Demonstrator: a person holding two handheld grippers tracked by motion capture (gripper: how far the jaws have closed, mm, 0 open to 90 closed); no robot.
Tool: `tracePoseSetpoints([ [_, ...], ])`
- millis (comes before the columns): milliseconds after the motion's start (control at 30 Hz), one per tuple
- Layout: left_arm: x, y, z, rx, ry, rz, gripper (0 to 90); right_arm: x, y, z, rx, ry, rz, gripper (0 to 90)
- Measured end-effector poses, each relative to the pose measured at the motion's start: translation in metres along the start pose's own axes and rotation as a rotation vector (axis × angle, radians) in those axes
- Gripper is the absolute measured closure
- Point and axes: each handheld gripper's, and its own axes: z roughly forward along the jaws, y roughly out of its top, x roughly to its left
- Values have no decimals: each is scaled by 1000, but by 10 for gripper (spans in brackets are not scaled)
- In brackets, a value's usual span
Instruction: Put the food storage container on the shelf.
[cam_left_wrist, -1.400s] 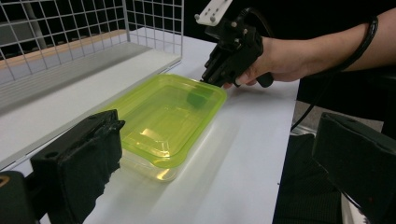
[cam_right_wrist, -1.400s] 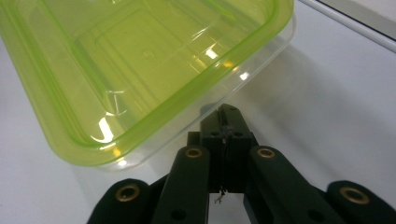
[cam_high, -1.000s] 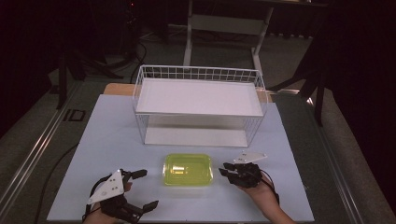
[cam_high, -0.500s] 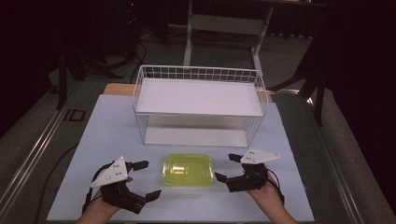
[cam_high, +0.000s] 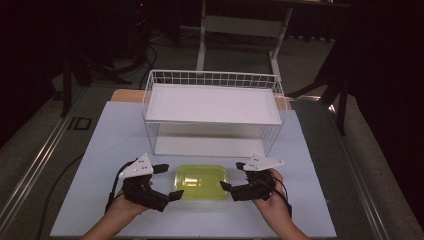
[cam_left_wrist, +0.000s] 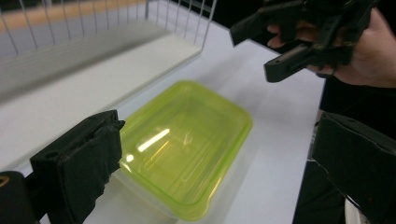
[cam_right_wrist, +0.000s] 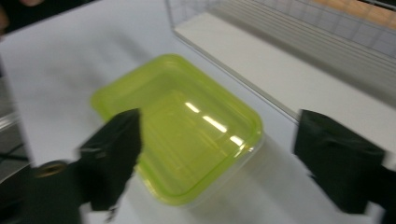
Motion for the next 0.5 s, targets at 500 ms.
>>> tracePoseSetpoints([
  [500, 31, -19, 36, 143, 71, -288, 66, -13, -15, 40, 108, 27, 325, 234],
])
